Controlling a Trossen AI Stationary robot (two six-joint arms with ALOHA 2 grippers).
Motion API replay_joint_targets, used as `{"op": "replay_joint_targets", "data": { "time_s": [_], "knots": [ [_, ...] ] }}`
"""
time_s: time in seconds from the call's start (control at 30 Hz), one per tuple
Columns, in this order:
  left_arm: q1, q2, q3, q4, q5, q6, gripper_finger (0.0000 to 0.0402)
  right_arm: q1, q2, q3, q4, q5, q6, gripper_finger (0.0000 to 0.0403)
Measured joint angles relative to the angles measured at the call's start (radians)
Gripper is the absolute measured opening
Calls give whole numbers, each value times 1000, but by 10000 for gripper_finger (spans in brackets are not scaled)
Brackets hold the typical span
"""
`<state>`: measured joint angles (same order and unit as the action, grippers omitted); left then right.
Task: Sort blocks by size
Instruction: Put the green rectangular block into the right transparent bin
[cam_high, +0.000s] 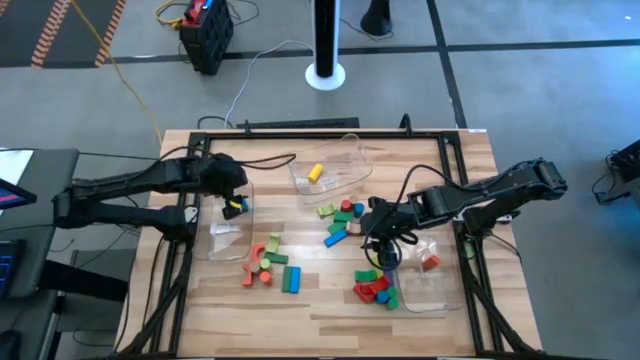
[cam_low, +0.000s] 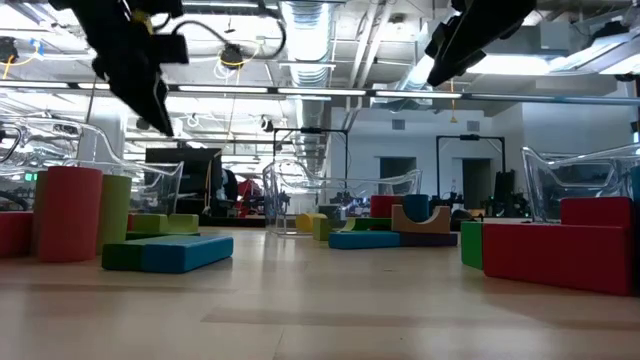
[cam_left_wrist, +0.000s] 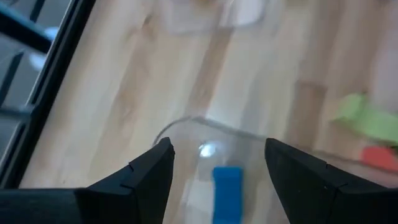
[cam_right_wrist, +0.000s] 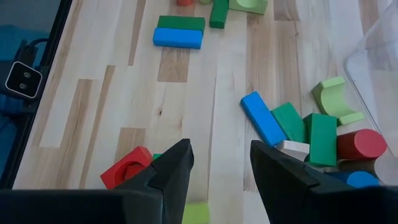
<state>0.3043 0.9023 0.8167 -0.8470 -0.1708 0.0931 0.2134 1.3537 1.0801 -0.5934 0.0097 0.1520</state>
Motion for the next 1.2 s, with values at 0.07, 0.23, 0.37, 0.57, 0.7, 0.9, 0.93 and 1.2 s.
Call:
{"op": "replay_joint_targets", "data": {
  "time_s": [0.07,0.23,0.37,0.57,0.7,0.9,0.93,1.2],
  "knots": [
    [-21,-11,12,11,30,0,245,0,0,0,0,0,-1,195],
    [-99,-16,29,58,68,-4,245,0,0,0,5,0,-4,195],
    [-174,-5,35,87,96,-3,245,0,0,0,4,0,-3,195],
    [-282,9,35,117,113,-1,245,0,0,0,6,0,-4,195],
    [-350,31,35,147,115,-2,245,0,0,0,17,0,-4,195],
    [-432,90,35,222,121,0,245,0,0,-5,28,-1,-3,195],
    [-444,101,35,227,121,0,245,0,0,-6,22,-1,-3,195],
    [-493,225,35,283,121,-11,245,3,0,-6,18,-1,5,195]
  ]
}}
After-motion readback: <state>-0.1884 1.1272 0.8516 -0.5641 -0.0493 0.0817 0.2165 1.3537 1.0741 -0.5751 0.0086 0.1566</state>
